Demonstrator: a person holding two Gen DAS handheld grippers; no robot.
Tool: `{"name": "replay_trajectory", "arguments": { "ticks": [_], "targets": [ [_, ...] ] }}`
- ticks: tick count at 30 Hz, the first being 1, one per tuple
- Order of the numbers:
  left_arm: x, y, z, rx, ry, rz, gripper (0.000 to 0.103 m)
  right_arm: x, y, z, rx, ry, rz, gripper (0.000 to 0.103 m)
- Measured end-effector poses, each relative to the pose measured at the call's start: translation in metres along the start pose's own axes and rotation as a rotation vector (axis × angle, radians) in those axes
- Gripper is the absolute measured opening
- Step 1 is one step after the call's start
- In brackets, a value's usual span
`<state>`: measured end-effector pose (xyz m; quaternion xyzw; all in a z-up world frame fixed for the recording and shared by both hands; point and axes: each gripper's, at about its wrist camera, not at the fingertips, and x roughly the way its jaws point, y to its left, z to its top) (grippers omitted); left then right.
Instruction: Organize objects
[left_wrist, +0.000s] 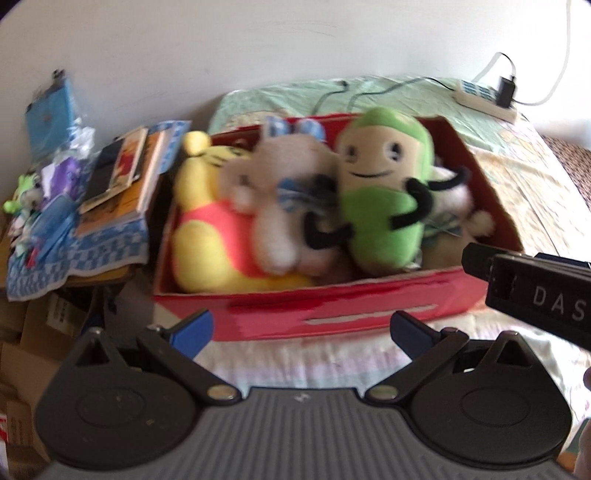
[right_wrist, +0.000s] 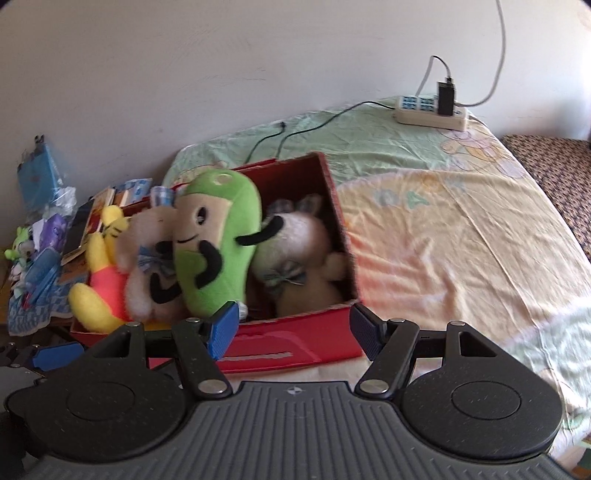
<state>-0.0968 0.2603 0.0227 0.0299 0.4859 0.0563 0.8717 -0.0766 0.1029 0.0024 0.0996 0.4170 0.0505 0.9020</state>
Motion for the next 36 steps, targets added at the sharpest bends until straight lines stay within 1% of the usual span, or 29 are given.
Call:
{"name": "replay_trajectory", "arguments": {
  "ticks": [3,7,13,17,24,30,36],
  "targets": [
    [-0.002,0.012,0.005,-0.029,-0.016,0.023,0.102,0.002,0.012,0.006,-0.027,-0.009,0.025,0.069],
    [-0.008,0.022,0.016,-0.052,-0.067,0.063,0.102,0.002,0.024,0.017,-0.059,-0.042,0.052,0.069],
    [-0.007,0.027,0.041,-0.053,-0.113,0.084,0.102,0.006,0.026,0.037,-0.062,-0.094,0.045,0.070],
    [0.001,0.022,0.049,-0.041,-0.104,0.070,0.102,0.013,0.020,0.042,-0.055,-0.087,0.040,0.070],
    [0.015,0.011,0.053,-0.028,-0.085,0.049,0.102,0.022,0.015,0.045,-0.064,-0.076,0.044,0.070],
    [0.024,0.013,0.053,-0.036,-0.082,0.065,0.102,0.036,0.015,0.044,-0.069,-0.045,0.041,0.070],
    [0.026,0.016,0.052,-0.050,-0.072,0.070,0.102,0.037,0.018,0.044,-0.081,-0.038,0.044,0.070]
  ]
}}
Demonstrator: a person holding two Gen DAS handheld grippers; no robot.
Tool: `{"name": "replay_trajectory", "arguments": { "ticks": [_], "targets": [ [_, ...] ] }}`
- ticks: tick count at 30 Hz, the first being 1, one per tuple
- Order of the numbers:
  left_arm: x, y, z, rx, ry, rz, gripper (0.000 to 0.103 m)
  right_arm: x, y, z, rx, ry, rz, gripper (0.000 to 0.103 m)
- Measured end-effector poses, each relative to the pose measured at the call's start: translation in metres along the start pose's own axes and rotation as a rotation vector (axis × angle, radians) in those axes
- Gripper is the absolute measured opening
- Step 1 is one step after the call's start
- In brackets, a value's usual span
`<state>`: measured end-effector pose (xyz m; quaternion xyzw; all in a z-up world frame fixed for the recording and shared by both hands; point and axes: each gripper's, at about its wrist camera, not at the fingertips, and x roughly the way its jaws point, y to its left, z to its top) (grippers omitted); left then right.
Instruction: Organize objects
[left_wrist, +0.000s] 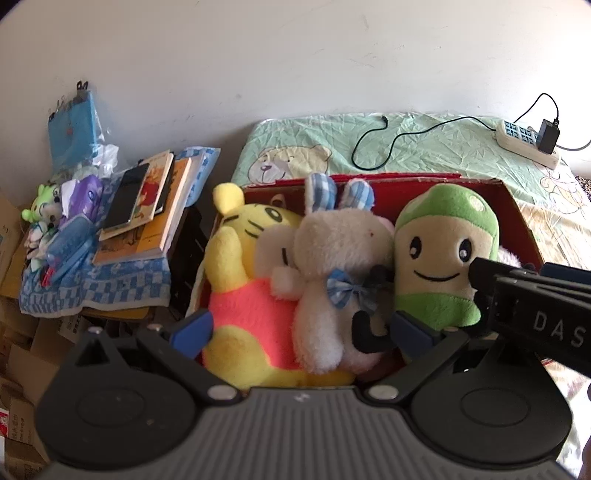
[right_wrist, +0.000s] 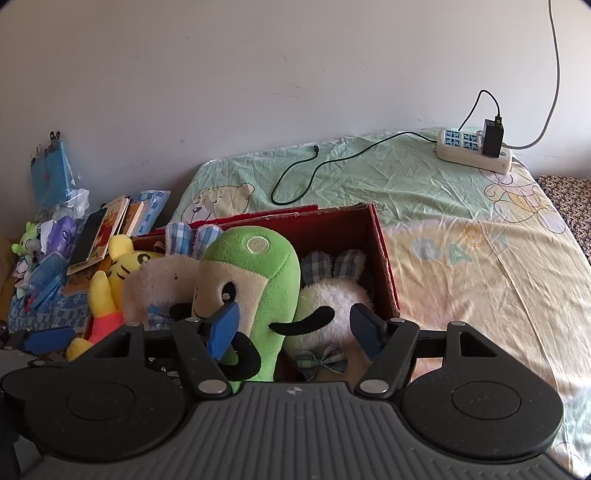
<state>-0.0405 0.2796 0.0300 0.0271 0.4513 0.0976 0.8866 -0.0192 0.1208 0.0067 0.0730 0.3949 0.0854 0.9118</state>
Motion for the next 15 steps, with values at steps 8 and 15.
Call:
{"name": "replay_trajectory", "arguments": {
  "ticks": [8,15],
  "targets": [
    [-0.004,0.001,-0.004,0.002,0.010,0.014,0.102,-0.004,0.000,-0.001,0.002,0.012,-0.003,0.070],
    [-0.011,0.002,-0.007,0.005,0.016,0.021,0.102,-0.009,0.004,-0.002,0.000,0.016,-0.002,0.070]
  ]
}}
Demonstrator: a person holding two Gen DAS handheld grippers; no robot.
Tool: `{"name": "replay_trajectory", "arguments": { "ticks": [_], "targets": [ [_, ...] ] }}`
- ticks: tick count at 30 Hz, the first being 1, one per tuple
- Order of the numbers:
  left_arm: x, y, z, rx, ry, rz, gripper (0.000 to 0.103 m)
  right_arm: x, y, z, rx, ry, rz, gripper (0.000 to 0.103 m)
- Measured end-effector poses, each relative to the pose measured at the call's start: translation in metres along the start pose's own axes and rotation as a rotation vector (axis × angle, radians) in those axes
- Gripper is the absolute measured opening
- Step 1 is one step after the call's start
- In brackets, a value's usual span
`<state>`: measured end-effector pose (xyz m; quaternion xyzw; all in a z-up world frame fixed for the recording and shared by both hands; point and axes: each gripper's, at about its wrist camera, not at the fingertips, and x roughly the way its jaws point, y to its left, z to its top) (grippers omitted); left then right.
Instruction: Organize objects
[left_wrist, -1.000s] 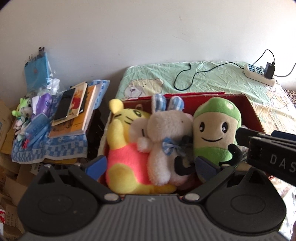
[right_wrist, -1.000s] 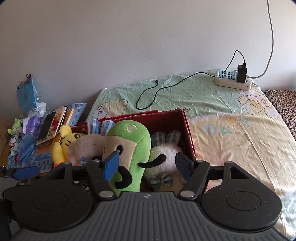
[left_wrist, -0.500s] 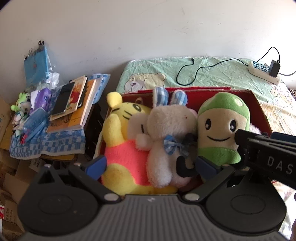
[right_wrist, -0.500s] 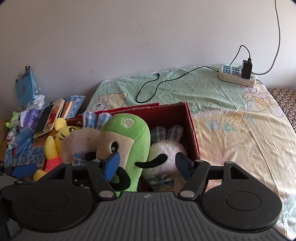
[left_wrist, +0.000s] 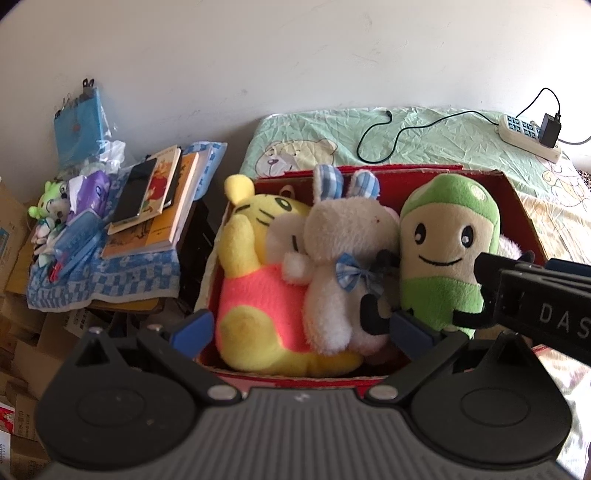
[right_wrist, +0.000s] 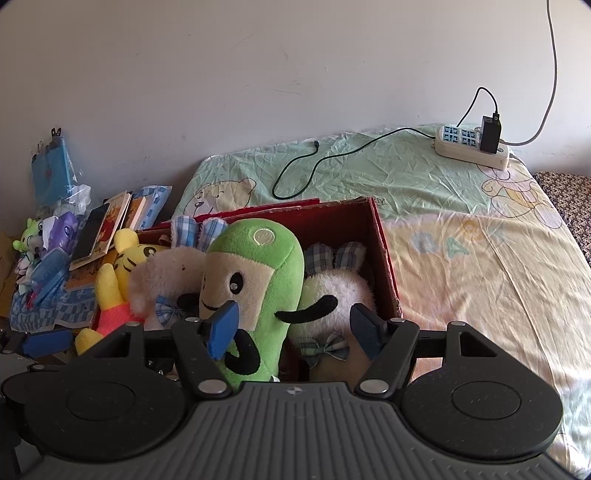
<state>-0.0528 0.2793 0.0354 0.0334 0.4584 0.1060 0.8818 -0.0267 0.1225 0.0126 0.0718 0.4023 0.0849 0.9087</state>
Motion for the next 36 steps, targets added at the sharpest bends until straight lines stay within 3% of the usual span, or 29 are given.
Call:
{"name": "replay_trajectory", "arguments": {
  "ticks": [36],
  "targets": [
    [-0.010,0.005,-0.008,0.023,-0.038,-0.034,0.102,-0.016,-0.001,-0.015,0.016,-0.019,-0.046,0.067]
  ]
}}
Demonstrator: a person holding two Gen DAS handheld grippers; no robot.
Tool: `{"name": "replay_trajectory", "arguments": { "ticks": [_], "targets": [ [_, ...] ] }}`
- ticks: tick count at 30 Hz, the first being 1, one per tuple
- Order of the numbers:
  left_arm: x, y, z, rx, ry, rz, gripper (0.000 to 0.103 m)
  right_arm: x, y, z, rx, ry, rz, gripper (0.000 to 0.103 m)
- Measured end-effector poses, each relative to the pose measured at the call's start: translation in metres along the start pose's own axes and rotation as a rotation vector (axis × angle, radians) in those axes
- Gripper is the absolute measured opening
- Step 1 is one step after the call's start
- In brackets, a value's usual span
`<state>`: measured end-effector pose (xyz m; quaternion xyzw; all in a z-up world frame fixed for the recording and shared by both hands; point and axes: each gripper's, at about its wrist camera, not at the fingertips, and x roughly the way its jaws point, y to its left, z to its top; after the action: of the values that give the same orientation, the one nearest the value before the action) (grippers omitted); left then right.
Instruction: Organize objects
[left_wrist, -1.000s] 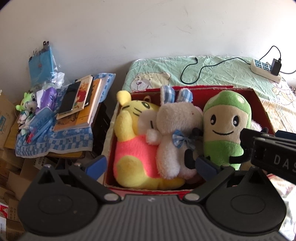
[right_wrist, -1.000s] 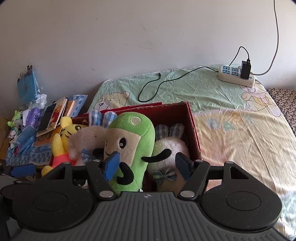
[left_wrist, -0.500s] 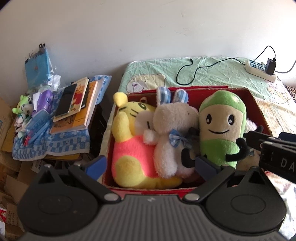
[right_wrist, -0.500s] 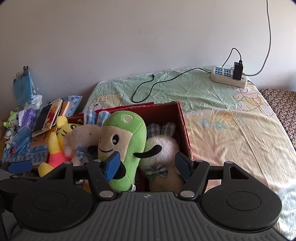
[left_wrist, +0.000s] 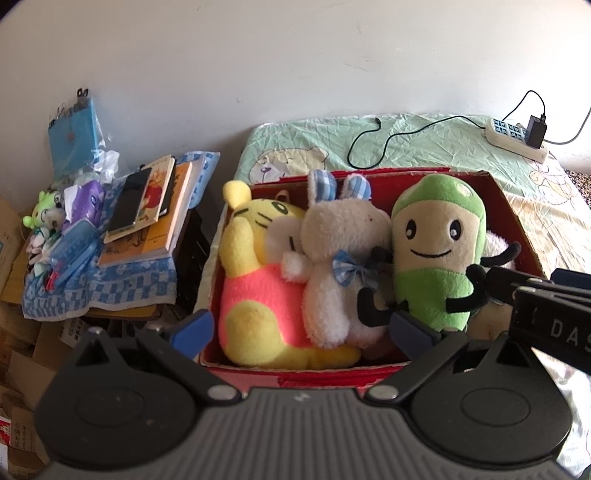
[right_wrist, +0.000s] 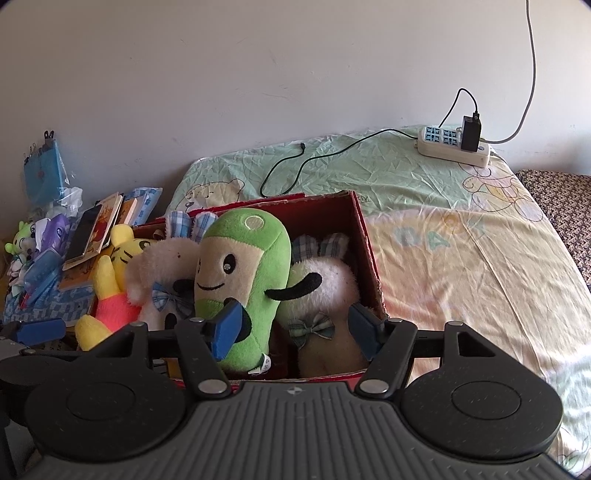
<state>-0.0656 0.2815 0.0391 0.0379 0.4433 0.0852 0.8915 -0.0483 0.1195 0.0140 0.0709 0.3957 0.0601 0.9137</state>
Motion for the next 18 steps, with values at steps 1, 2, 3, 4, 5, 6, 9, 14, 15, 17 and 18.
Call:
{"name": "replay_trajectory", "arguments": {
  "ticks": [1,2,3,4,5,6,9,14,15,17,18],
  "targets": [
    [-0.0005,-0.0004,-0.0005,0.002,-0.003,0.001,0.102,0.0001,-0.0001,0.0000,0.000,0.000,0.001,0.067],
    [-0.0005,-0.0002,-0.0007,0.004,-0.005,0.002,0.102,0.0003,0.0003,-0.0002,0.000,0.001,0.001,0.067],
    [-0.0006,0.0002,-0.0012,0.005,-0.006,0.004,0.102,0.0004,0.0004,-0.0005,0.001,0.000,0.000,0.067],
    [-0.0002,0.0005,-0.0015,0.004,-0.006,0.004,0.102,0.0005,0.0004,-0.0007,0.002,-0.001,-0.001,0.067],
    [0.0001,0.0012,-0.0017,0.002,-0.005,0.004,0.102,0.0007,0.0004,-0.0008,0.003,-0.002,-0.001,0.067],
    [0.0003,0.0017,-0.0018,-0.001,-0.004,0.003,0.102,0.0013,0.0002,-0.0010,0.006,-0.003,-0.001,0.067],
    [0.0020,0.0033,-0.0013,-0.002,-0.003,0.005,0.102,0.0026,0.0013,-0.0014,0.010,-0.003,0.001,0.067],
    [0.0051,0.0060,-0.0004,-0.004,-0.001,0.005,0.102,0.0048,0.0038,-0.0003,0.012,-0.009,0.006,0.067],
    [0.0054,0.0063,-0.0002,-0.005,-0.003,0.006,0.102,0.0052,0.0044,0.0000,0.011,-0.012,0.005,0.067],
    [0.0068,0.0076,0.0009,-0.007,-0.006,0.007,0.102,0.0065,0.0054,0.0009,0.010,-0.015,0.004,0.067],
    [0.0079,0.0084,0.0017,-0.009,-0.006,0.007,0.102,0.0071,0.0055,0.0015,0.011,-0.016,0.005,0.067]
  ]
}}
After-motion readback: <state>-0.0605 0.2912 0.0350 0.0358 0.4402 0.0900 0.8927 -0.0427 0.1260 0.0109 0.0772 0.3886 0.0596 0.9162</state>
